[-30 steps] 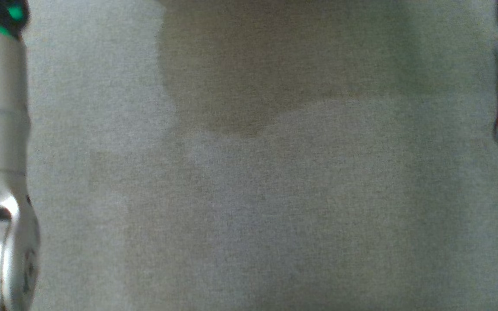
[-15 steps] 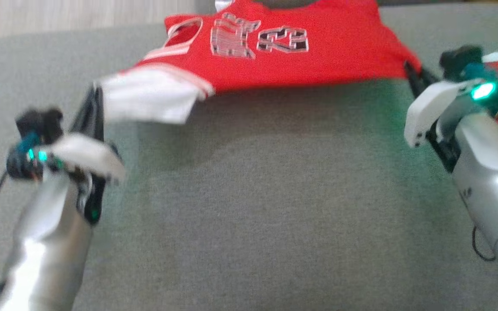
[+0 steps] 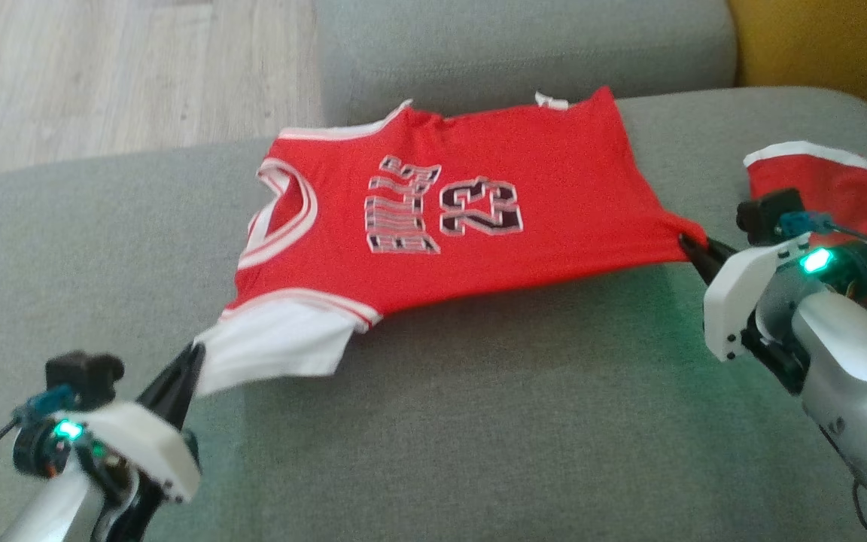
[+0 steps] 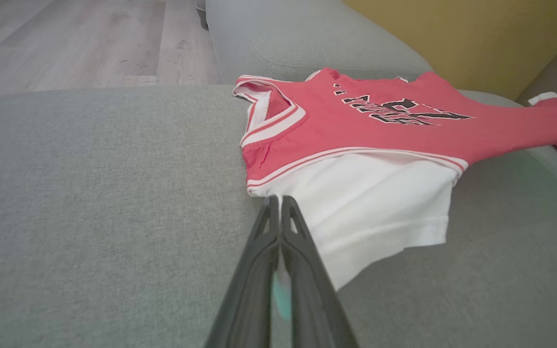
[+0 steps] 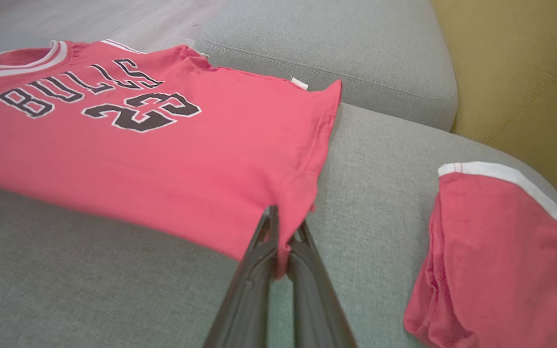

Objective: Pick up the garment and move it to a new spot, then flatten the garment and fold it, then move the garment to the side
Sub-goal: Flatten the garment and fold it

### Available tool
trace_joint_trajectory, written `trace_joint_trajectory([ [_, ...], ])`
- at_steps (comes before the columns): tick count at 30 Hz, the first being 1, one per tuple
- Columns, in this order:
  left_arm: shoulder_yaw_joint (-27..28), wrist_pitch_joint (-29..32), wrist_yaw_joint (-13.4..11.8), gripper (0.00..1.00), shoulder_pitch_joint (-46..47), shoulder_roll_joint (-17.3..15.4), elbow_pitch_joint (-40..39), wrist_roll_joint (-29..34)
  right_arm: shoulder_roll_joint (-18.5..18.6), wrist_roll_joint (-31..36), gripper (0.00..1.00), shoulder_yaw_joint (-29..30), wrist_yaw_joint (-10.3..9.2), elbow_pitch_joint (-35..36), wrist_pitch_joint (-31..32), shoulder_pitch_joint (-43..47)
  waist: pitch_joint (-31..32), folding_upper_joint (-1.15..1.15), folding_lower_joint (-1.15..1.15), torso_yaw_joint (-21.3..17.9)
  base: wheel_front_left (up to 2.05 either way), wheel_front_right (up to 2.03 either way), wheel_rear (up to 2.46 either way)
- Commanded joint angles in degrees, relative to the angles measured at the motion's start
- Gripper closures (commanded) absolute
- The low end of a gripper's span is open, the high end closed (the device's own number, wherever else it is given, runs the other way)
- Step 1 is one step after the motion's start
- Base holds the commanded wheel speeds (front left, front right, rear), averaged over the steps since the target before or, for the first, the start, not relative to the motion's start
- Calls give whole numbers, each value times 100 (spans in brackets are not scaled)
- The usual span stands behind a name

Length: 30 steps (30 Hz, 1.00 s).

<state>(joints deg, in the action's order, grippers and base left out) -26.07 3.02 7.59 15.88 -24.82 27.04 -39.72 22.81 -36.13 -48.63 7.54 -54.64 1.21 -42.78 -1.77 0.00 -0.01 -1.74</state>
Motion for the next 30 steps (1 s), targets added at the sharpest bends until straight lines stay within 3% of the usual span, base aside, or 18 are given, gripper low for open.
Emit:
trace_joint_trajectory([
  [1,282,214,-11,100,-95,-489,-535,-181,235,-279,100,-149,-5,250,49,33,166,0,1,-82,0,0,0],
  [9,428,962,-214,100,-1065,-1059,-2005,-662,546,-1028,100,-575,-5,805,262,289,355,0,1,-205,0,0,0],
  [17,626,1345,-652,100,-1499,-1283,-3121,-938,798,-1599,100,-685,-5,1288,359,475,274,0,1,-310,0,0,0],
  [22,651,1473,-745,100,-1213,-1280,-3099,-921,719,-1588,100,-648,-5,1236,338,320,134,0,1,-346,0,0,0],
  [30,437,1962,-645,100,-201,-1309,-2559,-696,536,-1574,100,-558,-5,964,510,-49,-220,0,1,-271,0,0,0],
])
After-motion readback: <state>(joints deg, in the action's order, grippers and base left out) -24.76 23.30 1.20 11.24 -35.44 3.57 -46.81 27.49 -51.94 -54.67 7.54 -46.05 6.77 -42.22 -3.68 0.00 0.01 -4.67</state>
